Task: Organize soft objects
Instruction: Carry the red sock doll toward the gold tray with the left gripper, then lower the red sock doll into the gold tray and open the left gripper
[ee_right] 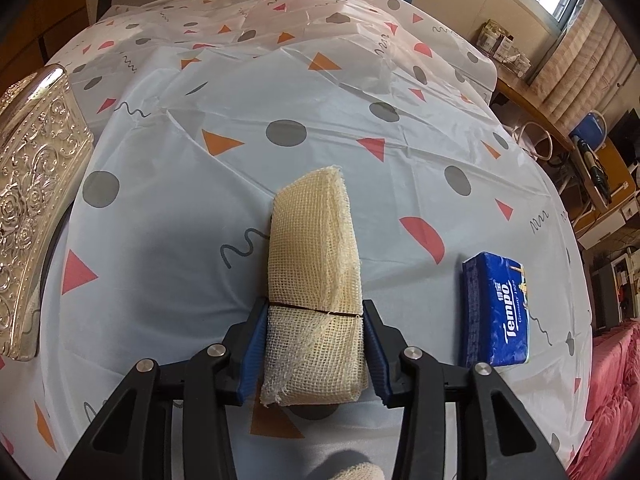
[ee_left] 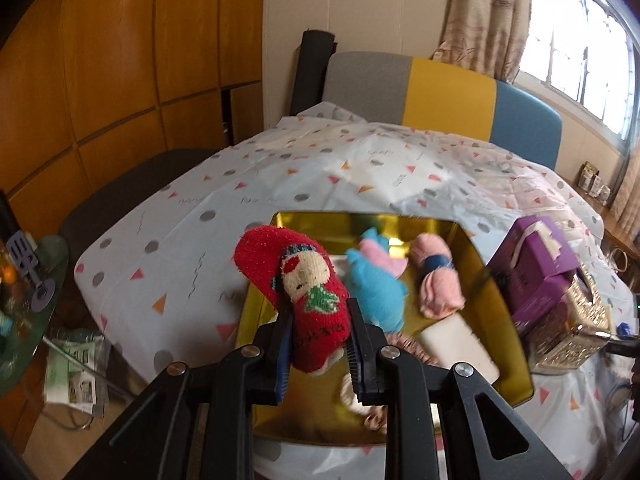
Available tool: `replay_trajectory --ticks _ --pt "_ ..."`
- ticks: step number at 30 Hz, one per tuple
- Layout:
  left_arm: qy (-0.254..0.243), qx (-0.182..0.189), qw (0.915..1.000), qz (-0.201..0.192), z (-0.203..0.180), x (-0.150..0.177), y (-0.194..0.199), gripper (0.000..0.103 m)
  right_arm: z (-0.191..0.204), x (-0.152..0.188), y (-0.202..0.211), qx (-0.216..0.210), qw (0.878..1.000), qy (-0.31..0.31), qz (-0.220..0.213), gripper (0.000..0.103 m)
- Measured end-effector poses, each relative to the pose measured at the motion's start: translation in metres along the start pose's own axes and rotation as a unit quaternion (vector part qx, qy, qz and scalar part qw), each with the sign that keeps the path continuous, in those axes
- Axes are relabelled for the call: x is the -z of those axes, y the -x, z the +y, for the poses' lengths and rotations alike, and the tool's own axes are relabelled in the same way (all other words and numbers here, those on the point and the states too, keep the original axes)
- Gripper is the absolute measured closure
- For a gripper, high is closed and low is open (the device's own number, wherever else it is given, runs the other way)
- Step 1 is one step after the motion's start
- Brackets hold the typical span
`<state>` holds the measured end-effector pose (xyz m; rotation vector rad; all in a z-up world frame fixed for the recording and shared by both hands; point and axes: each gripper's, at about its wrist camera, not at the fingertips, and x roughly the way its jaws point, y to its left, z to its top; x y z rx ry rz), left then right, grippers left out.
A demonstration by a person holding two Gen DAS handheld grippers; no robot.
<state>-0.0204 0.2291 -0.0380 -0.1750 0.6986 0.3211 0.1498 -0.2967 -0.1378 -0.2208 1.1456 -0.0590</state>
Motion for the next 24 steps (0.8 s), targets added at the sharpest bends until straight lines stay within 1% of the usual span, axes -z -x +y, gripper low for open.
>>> replay_trajectory --ticks 2,4,6,8,10,12,14,16,19,21,24 --pt "0.004 -0.002 0.9999 0.011 0.004 0.006 -0.004 0.079 0.0 0.0 0.0 0.002 1.0 0.001 0.0 0.06" --pt "0.014 0.003 0.9995 0.028 0.01 0.011 -0.009 0.079 0.0 -0.001 0.0 0.002 1.0 0.002 -0.001 0.06" --pt "0.022 0.005 0.9991 0.035 0.016 0.016 -0.01 0.079 0.0 0.0 0.0 0.002 1.0 0.003 -0.001 0.06" --pt "0.049 0.02 0.9971 0.054 0.027 0.02 -0.013 0.079 0.001 0.0 0.001 0.004 1.0 0.006 -0.001 0.06" --pt "0.069 0.024 0.9952 0.065 0.034 0.023 -0.015 0.079 0.0 -0.001 0.001 0.003 1.0 0.01 -0.003 0.06" --pt "0.075 0.025 0.9946 0.069 0.034 0.025 -0.017 0.079 0.001 -0.001 0.001 0.005 1.0 0.015 -0.004 0.06" --pt "0.081 0.034 0.9931 0.077 0.031 0.024 -0.023 0.079 0.003 -0.001 0.002 0.006 1.0 0.018 -0.006 0.06" --pt "0.07 0.035 0.9933 0.085 0.022 0.023 -0.03 0.079 0.002 -0.001 0.002 0.005 1.0 0.019 -0.006 0.06" --pt "0.067 0.037 0.9935 0.085 0.012 0.02 -0.039 0.076 0.001 -0.001 0.002 0.003 1.0 0.019 -0.006 0.06" --pt "0.056 0.031 0.9941 0.087 0.006 0.019 -0.048 0.071 0.001 -0.001 0.002 0.005 1.0 0.021 -0.006 0.06" --pt "0.051 0.018 0.994 0.095 0.001 0.02 -0.06 0.07 0.001 -0.001 0.002 0.006 1.0 0.022 -0.006 0.06"
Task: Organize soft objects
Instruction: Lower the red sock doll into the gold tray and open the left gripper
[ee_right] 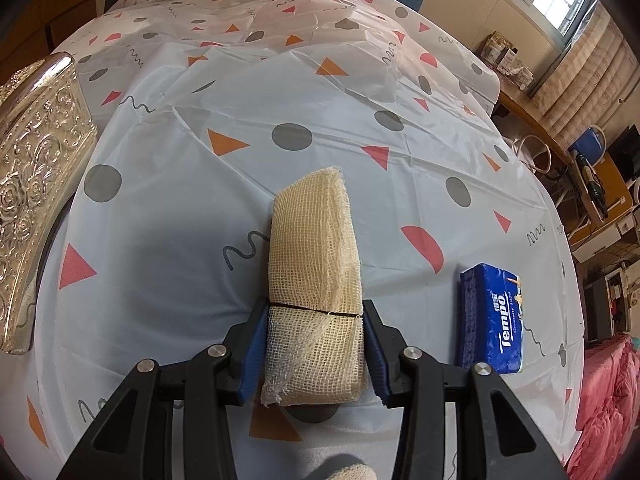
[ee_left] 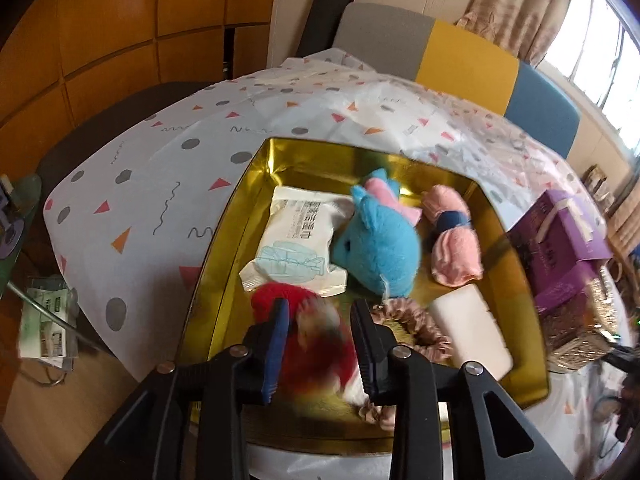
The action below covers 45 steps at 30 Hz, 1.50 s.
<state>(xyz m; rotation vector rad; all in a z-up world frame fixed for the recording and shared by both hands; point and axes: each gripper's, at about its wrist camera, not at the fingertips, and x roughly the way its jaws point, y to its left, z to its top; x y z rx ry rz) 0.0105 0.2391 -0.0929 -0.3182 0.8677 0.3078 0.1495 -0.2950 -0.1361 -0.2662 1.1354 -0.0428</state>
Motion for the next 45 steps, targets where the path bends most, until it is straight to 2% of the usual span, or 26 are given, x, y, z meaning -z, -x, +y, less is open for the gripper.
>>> replay_trajectory --ticks 2,4,9,13,22,36,40,45 --pt "-0.003 0.001 1.0 0.003 0.0 0.002 -0.002 0.069 0.0 0.0 0.0 0.0 1.0 0.0 0.0 0.06" --pt "-0.012 -0.009 0.9999 -0.001 -0.001 0.005 0.0 0.064 0.0 0.0 0.0 0.0 1.0 0.0 0.0 0.06" --pt "-0.033 -0.023 0.9988 -0.029 -0.005 0.008 0.014 0.057 0.0 0.0 0.0 0.0 1.0 0.0 0.001 0.06" --pt "-0.053 -0.018 0.997 -0.054 -0.015 0.006 0.031 0.054 0.0 0.0 0.0 0.001 1.0 0.0 0.001 0.06" --pt "-0.088 0.001 0.9926 -0.083 -0.041 0.003 0.057 0.05 0.0 -0.001 0.0 0.0 1.0 0.001 0.001 0.06" --pt "-0.114 0.007 0.9895 -0.088 -0.058 0.009 0.067 0.042 -0.001 -0.001 -0.003 -0.002 1.0 -0.006 0.007 0.061" --pt "-0.119 0.008 0.9887 -0.09 -0.059 0.012 0.067 0.042 0.004 -0.005 -0.005 0.017 0.999 0.006 0.028 0.061" --pt "-0.12 0.013 0.9882 -0.094 -0.055 0.013 0.069 0.04 0.004 -0.012 -0.006 0.032 0.997 -0.028 0.057 0.061"
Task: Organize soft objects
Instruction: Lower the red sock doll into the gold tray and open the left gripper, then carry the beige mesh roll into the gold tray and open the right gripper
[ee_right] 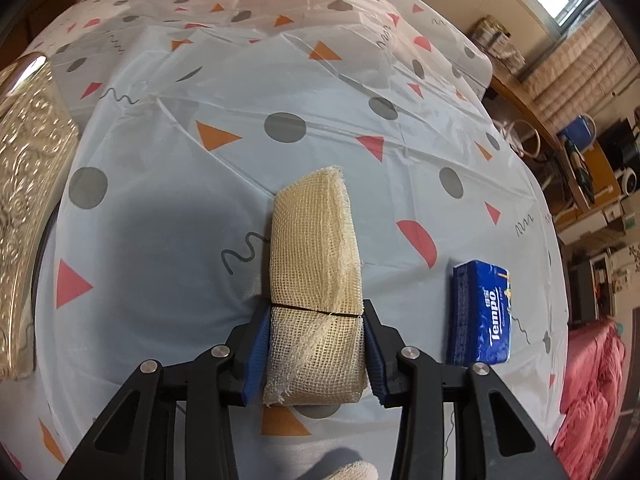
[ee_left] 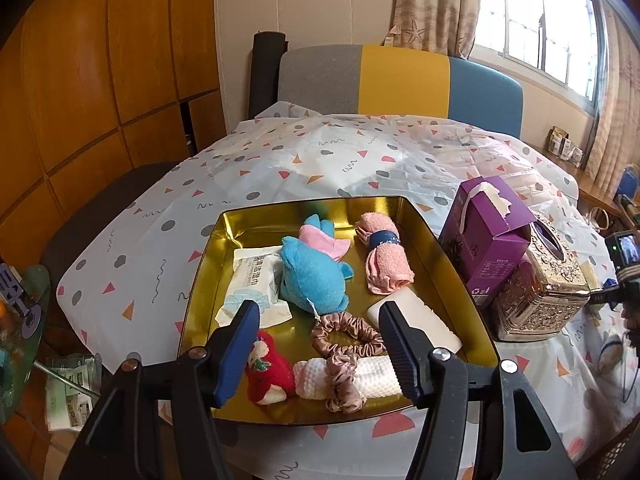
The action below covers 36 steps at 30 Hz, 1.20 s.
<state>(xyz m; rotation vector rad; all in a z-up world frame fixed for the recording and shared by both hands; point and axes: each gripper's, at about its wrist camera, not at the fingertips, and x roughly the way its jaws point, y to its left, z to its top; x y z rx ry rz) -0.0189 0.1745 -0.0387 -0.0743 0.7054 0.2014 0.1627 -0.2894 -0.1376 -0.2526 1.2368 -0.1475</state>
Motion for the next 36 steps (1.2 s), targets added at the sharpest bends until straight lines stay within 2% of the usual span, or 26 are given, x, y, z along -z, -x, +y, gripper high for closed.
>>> replay_trajectory --ticks 4,6,12,16,22,27,32,36 --pt "0.004 0.005 1.0 0.002 0.005 0.002 0.0 0.039 -0.009 -0.003 0.001 -0.024 0.998 -0.051 0.012 0.061" --pt "0.004 0.006 1.0 0.004 0.006 0.004 -0.001 0.039 -0.014 -0.008 0.007 -0.039 0.996 -0.077 0.005 0.061" --pt "0.009 0.006 0.9999 0.007 0.009 0.006 -0.002 0.039 -0.006 -0.038 0.057 -0.048 0.993 -0.072 -0.074 0.061" --pt "0.011 0.003 0.9999 0.006 0.012 0.006 -0.001 0.037 0.017 -0.064 0.106 -0.068 0.986 -0.054 -0.142 0.061" --pt "0.02 -0.007 0.9998 0.002 0.022 0.006 -0.001 0.035 0.084 -0.081 0.185 -0.131 0.965 0.02 -0.225 0.061" --pt "0.028 -0.015 0.9995 -0.001 0.03 0.006 0.001 0.035 0.162 -0.062 0.232 -0.188 0.939 0.117 -0.263 0.061" --pt "0.039 -0.022 0.999 -0.003 0.04 0.007 0.002 0.034 0.233 -0.034 0.256 -0.249 0.911 0.199 -0.262 0.061" --pt "0.047 -0.028 0.9985 -0.002 0.047 0.008 0.002 0.034 0.274 -0.011 0.246 -0.297 0.901 0.222 -0.223 0.061"
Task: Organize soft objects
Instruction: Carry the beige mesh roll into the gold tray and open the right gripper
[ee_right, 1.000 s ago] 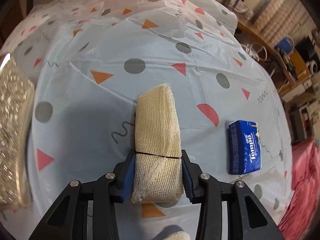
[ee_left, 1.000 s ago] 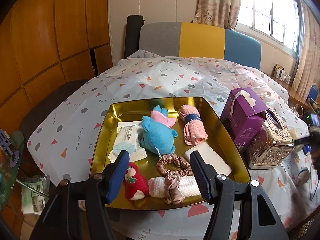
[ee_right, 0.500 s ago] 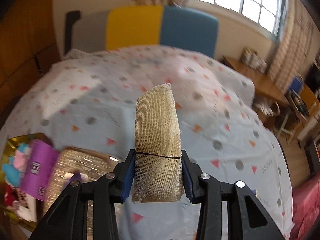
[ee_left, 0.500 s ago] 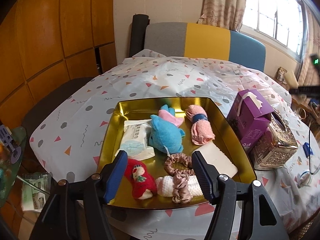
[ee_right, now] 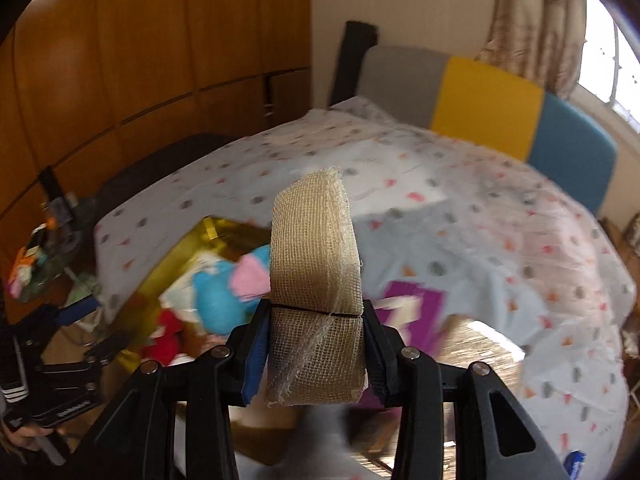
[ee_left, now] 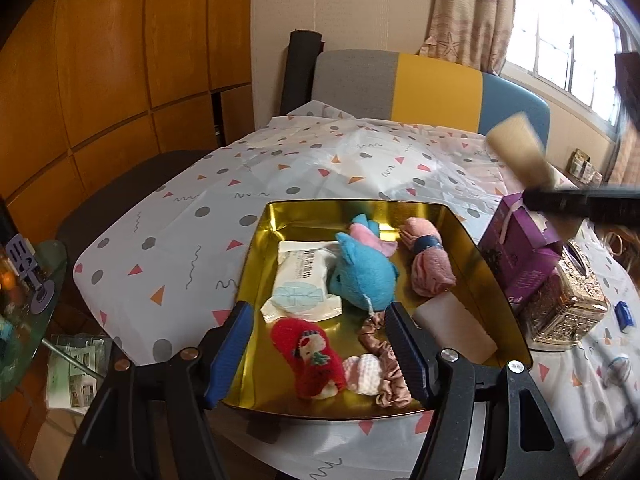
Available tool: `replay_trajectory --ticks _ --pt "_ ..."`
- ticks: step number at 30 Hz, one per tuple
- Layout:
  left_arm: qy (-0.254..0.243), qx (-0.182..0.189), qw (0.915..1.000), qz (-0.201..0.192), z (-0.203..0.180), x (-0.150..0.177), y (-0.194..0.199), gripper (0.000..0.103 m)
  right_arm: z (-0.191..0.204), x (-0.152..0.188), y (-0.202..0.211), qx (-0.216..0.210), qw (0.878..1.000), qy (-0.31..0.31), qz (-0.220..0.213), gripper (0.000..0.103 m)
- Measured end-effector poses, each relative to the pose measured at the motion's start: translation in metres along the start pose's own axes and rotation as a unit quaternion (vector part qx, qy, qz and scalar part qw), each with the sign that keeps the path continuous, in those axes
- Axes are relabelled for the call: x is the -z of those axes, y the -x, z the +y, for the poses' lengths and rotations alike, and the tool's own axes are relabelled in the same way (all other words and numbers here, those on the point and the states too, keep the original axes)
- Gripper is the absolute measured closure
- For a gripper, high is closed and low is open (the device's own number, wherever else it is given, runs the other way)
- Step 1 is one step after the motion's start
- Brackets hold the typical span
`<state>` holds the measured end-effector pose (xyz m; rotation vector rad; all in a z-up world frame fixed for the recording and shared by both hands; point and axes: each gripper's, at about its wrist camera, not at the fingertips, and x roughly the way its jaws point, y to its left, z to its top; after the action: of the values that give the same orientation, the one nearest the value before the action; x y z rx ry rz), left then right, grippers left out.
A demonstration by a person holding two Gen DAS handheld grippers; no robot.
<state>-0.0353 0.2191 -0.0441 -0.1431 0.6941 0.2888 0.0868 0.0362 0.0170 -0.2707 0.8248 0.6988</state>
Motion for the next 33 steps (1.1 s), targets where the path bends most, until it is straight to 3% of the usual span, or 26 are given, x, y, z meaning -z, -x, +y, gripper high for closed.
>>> replay_trajectory --ticks 9,21,23,25,33 --pt "0.018 -0.012 0.9998 0.004 0.016 0.003 -0.003 0.034 0.042 0.033 -0.072 -0.051 0.994 -0.045 0.085 0.061" --pt "0.034 -0.026 0.999 0.009 0.031 0.006 -0.007 0.033 0.062 0.04 -0.113 -0.02 0.993 -0.032 0.111 0.058" --pt "0.039 -0.026 0.9989 0.007 0.033 0.006 -0.006 0.032 0.063 0.042 -0.112 -0.012 0.994 -0.021 0.108 0.055" --pt "0.041 -0.025 0.9988 0.006 0.032 0.006 -0.006 0.032 0.062 0.045 -0.107 -0.016 0.995 -0.018 0.097 0.043" --pt "0.03 -0.023 0.9993 0.005 0.024 0.007 -0.004 0.031 0.044 0.046 -0.07 -0.025 0.997 -0.058 0.04 0.038"
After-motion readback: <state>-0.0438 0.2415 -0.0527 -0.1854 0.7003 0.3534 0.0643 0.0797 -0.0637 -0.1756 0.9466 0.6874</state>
